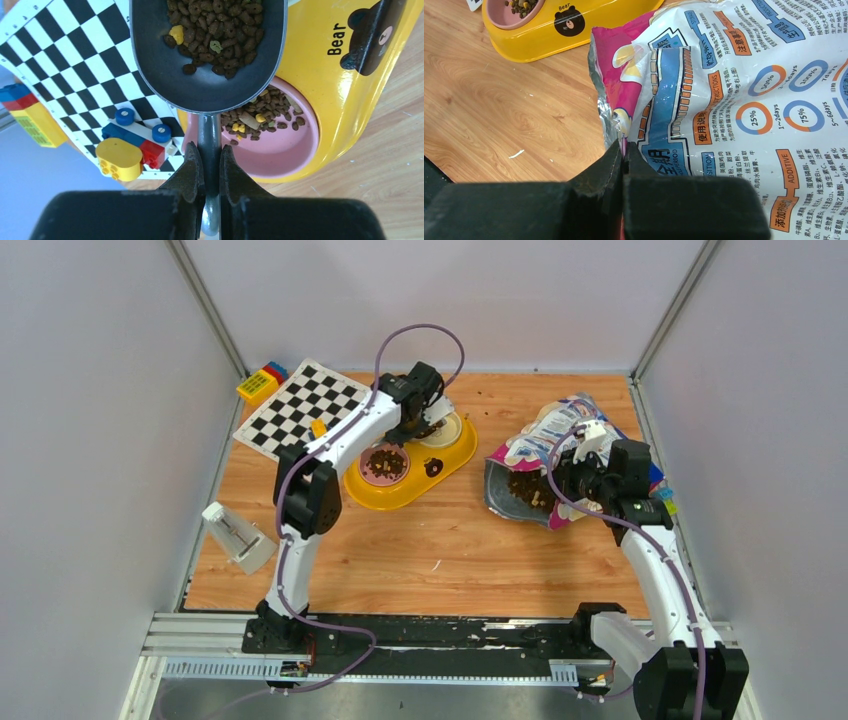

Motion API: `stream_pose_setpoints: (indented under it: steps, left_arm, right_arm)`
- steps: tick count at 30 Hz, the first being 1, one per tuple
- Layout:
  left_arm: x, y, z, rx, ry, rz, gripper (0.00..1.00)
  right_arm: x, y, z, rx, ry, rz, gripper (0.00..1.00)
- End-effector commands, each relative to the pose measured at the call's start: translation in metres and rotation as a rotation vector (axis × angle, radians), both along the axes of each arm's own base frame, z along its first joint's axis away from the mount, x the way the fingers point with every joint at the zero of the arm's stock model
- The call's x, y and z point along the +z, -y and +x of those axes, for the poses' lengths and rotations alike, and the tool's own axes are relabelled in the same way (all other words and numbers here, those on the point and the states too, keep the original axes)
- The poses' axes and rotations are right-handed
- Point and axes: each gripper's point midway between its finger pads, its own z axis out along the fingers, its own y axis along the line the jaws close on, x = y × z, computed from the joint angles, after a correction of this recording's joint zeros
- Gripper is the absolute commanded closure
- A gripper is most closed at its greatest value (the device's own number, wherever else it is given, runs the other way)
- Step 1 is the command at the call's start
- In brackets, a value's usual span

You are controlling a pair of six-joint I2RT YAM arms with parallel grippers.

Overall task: Serve the pet food
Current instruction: Pour the pet food into the pet food bowl.

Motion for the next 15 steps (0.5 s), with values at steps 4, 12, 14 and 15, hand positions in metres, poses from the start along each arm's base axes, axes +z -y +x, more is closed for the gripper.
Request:
stream_pose_setpoints:
  steps: [4,12,14,15]
  left_arm:
    - [0.030,0.000,0.012,-0.043,0.179,0.135,1.00]
    - [0.041,0.003,0.013,-0.078,0.256,0.244,1.00]
    - [0.042,0.002,0.014,-0.077,0.264,0.257,1.00]
    - [0.042,0.002,0.014,-0.075,0.266,0.262,1.00]
  right_arm:
    - [0.031,-0.020,-0.008,0.105,0.082,0.074,1.00]
    - [0.031,-0.020,-0.008,0.106,0.084,0.074,1.00]
    - [0.032,-0.020,-0.009,0.107,0.085,0.075,1.00]
    - [0.031,-0.020,-0.009,0.107,0.082,0.076,1.00]
